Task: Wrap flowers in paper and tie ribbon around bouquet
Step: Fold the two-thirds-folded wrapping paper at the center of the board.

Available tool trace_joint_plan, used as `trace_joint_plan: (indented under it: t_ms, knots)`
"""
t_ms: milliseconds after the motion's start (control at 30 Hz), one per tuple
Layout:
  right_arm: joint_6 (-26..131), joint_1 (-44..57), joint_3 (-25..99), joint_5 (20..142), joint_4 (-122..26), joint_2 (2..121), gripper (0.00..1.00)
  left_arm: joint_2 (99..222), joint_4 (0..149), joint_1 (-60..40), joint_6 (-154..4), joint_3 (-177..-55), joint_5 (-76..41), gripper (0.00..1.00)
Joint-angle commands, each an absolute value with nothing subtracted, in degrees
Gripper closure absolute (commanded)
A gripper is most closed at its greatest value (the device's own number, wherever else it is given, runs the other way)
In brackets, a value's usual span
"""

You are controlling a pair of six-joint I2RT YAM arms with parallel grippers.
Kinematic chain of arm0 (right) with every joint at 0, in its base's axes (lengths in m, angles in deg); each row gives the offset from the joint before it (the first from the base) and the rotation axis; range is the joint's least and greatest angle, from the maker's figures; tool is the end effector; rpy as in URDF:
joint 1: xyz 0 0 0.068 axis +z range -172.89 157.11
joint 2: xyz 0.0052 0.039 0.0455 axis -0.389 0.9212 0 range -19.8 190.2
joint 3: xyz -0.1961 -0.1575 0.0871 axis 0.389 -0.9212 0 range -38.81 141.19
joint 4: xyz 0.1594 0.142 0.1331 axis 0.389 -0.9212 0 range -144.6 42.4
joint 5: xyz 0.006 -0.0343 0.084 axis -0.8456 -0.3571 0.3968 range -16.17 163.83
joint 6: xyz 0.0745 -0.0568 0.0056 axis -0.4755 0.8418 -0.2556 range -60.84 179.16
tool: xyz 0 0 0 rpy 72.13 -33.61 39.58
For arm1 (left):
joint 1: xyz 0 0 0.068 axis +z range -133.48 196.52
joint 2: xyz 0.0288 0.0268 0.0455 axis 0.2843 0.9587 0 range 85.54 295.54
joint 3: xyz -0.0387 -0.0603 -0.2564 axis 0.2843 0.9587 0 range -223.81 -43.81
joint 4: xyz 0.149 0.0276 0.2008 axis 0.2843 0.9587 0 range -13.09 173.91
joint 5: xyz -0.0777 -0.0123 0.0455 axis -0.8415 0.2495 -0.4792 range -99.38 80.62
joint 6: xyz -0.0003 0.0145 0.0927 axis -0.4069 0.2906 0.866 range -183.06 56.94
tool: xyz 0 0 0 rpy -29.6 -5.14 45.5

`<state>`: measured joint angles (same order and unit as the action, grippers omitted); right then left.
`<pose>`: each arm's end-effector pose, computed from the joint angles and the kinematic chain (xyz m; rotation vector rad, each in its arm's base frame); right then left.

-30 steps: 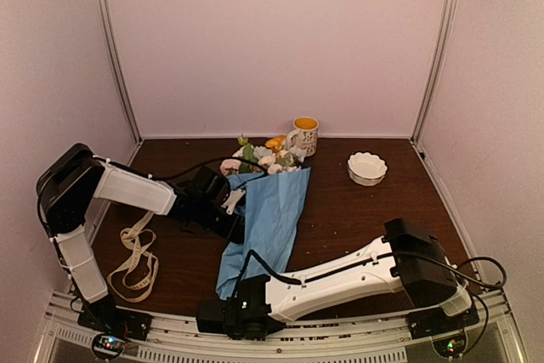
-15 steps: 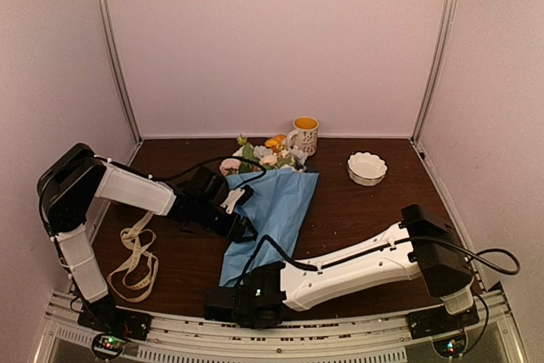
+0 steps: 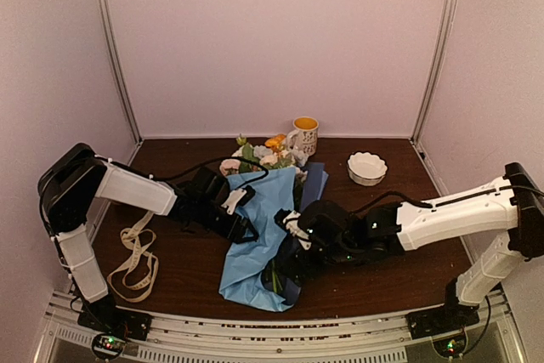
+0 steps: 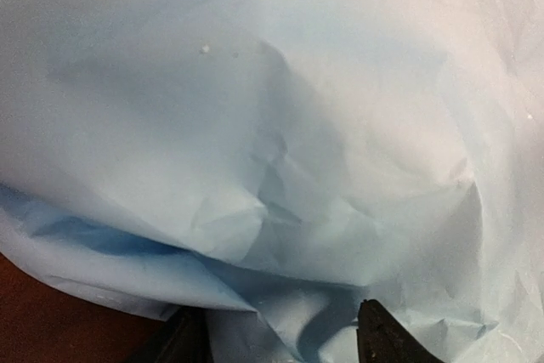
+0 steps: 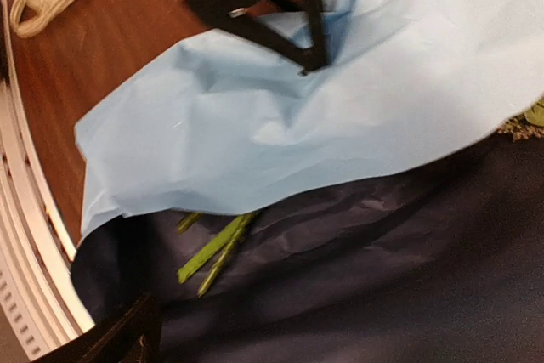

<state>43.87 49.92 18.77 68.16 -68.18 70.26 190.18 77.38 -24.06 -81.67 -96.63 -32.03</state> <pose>0.1100 0.3275 0.1689 -1.1973 2.2698 0.5047 0.2598 -0.2654 0.0948 0.6743 2.5349 -0.8969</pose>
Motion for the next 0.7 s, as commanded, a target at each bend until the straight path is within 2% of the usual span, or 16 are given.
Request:
trace_joint_plan:
  t_ms: [0, 67, 133, 267, 400, 433, 667]
  knots:
    - [32.61, 44.12, 14.06, 79.23, -51.08, 65.81, 0.00, 191.67, 80.11, -23.97, -80.38, -96.59, -28.90, 0.36]
    - [29.70, 42.51, 14.18, 75.89, -50.84, 64.88, 0.01, 191.66, 80.15, -23.95, -80.35, -96.61, -28.83, 0.36]
    - [25.42, 40.86, 14.36, 72.94, -51.67, 64.50, 0.10, 191.62, 80.28, -23.95, -80.24, -96.63, -28.74, 0.36]
    - [19.00, 39.21, 17.31, 67.59, -59.27, 65.76, 0.60, 191.32, 80.34, -24.00, -80.12, -96.64, -28.71, 0.36]
    - [18.25, 39.73, 21.15, 67.44, -63.98, 68.01, 0.97, 191.44, 80.42, -24.08, -79.94, -96.64, -28.50, 0.36]
    - [18.58, 40.14, 22.47, 67.31, -65.05, 68.64, 1.00, 191.52, 80.50, -24.09, -79.89, -96.68, -28.37, 0.36]
    - [22.75, 44.62, 36.27, 65.90, -72.23, 74.17, 1.00, 192.94, 80.94, -24.52, -79.76, -97.20, -28.09, 0.36]
